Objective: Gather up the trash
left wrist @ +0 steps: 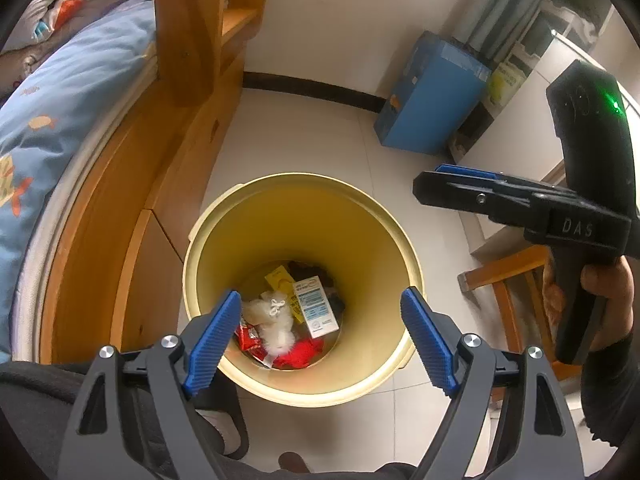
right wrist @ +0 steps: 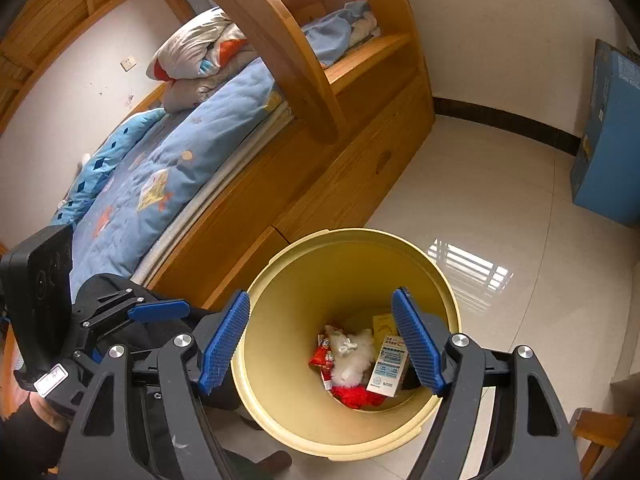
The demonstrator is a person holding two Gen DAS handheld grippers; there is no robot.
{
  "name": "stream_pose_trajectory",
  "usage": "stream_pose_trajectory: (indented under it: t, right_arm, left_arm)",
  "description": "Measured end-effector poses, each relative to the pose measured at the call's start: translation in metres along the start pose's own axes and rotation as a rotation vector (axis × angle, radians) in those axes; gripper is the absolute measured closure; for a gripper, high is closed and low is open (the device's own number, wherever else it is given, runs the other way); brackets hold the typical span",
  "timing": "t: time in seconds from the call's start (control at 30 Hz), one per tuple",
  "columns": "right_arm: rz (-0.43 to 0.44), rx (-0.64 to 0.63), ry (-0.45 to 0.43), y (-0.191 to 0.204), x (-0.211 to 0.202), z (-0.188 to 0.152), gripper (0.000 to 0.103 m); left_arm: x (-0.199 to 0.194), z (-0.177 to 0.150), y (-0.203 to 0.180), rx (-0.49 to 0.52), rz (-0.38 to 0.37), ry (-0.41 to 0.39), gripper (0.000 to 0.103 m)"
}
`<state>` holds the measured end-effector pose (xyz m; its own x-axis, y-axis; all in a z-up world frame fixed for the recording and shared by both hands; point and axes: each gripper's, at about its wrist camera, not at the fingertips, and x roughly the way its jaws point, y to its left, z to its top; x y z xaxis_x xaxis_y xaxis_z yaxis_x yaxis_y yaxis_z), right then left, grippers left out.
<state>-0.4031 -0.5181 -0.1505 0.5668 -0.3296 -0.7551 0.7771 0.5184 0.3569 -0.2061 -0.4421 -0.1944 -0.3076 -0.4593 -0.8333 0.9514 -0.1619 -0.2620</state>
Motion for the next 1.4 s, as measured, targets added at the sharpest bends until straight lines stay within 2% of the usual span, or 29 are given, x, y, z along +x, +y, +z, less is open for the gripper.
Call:
stream_pose_trajectory:
  t: [0.23, 0.4, 0.53, 0.7, 0.93, 1.0, 1.13, 1.23, 1.4]
  right_arm:
    - [0.003, -0.028, -0.001, 0.010, -0.003, 0.004, 0.031]
    - [0.023, -0.055, -0.012, 0.028, -0.007, 0.007, 0.031]
    - [0.039, -0.097, -0.050, 0.048, -0.008, 0.011, 0.031]
    - [0.088, -0.136, -0.073, 0.081, -0.004, 0.016, 0.029]
    - [0.197, -0.284, -0.090, 0.162, 0.008, 0.023, 0.023]
    - [0.253, -0.331, -0.078, 0.192, 0.015, 0.022, 0.022]
    - [0.352, -0.447, -0.063, 0.255, 0.027, 0.012, 0.019]
    - [0.401, -0.511, -0.058, 0.291, 0.032, 0.007, 0.017]
    - [0.473, -0.610, -0.042, 0.346, 0.040, 0.000, 0.015]
  left_arm:
    - [-0.011, -0.002, 0.004, -0.023, -0.027, -0.034, 0.021]
    - [-0.027, -0.001, 0.010, -0.061, -0.036, -0.090, 0.020]
    - [-0.045, -0.010, 0.018, -0.090, 0.043, -0.145, 0.018]
    - [-0.075, -0.028, 0.032, -0.129, 0.086, -0.205, 0.017]
    - [-0.148, -0.068, 0.070, -0.238, 0.270, -0.349, 0.013]
    - [-0.175, -0.086, 0.083, -0.308, 0.372, -0.402, 0.012]
    - [-0.212, -0.116, 0.098, -0.401, 0.494, -0.456, 0.008]
    - [-0.241, -0.140, 0.110, -0.466, 0.590, -0.484, 0.004]
    - [-0.288, -0.178, 0.130, -0.587, 0.710, -0.532, 0.004]
